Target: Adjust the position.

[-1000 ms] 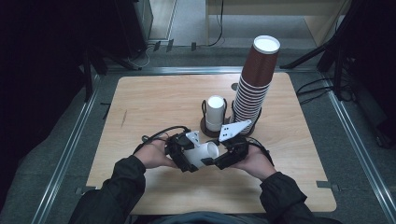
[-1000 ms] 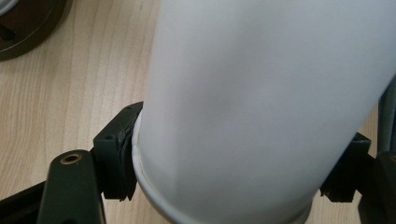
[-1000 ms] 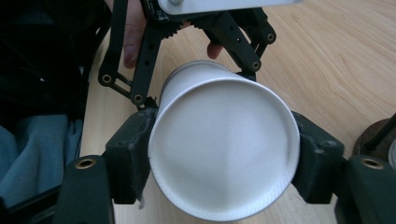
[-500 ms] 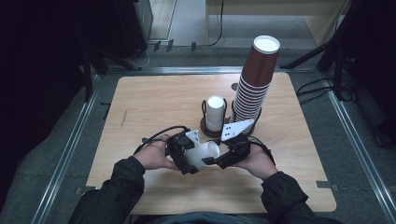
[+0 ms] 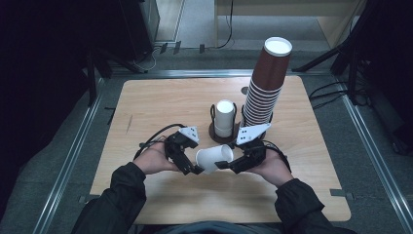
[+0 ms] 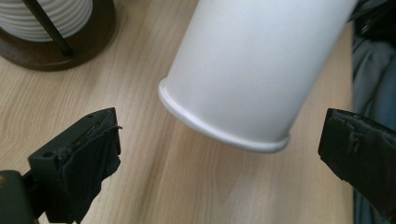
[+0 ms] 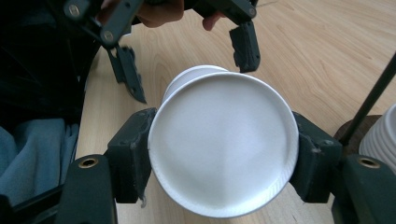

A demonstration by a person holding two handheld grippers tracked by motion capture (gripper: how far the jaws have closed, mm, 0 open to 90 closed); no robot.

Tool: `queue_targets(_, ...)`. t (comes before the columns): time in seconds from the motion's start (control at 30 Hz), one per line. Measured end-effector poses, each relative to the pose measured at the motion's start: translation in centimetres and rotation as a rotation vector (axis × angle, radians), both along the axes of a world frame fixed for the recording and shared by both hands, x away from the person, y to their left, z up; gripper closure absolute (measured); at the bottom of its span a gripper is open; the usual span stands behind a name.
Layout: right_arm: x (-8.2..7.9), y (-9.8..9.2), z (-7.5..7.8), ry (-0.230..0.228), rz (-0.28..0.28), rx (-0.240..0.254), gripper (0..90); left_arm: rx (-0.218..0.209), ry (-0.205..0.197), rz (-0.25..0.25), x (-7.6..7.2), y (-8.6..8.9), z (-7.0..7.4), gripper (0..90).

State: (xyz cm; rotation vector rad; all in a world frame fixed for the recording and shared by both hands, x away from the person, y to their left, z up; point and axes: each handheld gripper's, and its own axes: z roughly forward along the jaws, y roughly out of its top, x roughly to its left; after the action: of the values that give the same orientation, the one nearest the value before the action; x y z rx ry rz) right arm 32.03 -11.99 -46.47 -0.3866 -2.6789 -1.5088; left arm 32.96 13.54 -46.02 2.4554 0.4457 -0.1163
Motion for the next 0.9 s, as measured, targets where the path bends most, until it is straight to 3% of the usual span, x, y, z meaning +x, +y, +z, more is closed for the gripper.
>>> queue_targets(0.17,0.1,-0.4,0.0,0.001,-0.013,0.027,33.1,-0.040,-0.013,0.019,0.0,0.3,0.3,0.0)
queue_targets(0.2,0.2,-0.6,0.1,0.010,-0.018,0.051,33.2,-0.074,-0.015,0.032,0.0,0.4,0.3,0.0)
queue_targets(0.27,0.2,-0.7,0.1,0.012,-0.019,0.065,33.2,-0.088,-0.015,0.029,0.0,0.4,0.4,0.0)
queue_targets(0.33,0.2,-0.9,0.4,0.023,-0.025,0.110,33.2,-0.114,-0.013,0.031,-0.1,0.2,0.4,0.0)
queue_targets(0.67,0.1,-0.9,0.8,0.036,-0.014,0.203,33.2,-0.141,-0.036,0.009,-0.6,-1.2,0.3,0.1)
queue_targets(0.73,0.0,-0.9,0.8,0.039,-0.013,0.210,33.2,-0.152,-0.038,0.002,-0.6,-1.2,0.3,4.7)
queue_targets(0.8,0.0,-0.8,0.8,0.052,-0.008,0.237,33.2,-0.201,-0.032,0.004,-0.7,-1.1,0.5,6.7)
queue_targets(0.9,0.0,-0.7,0.8,0.066,-0.003,0.261,33.2,-0.224,-0.035,0.004,-0.7,-1.1,0.5,10.0)
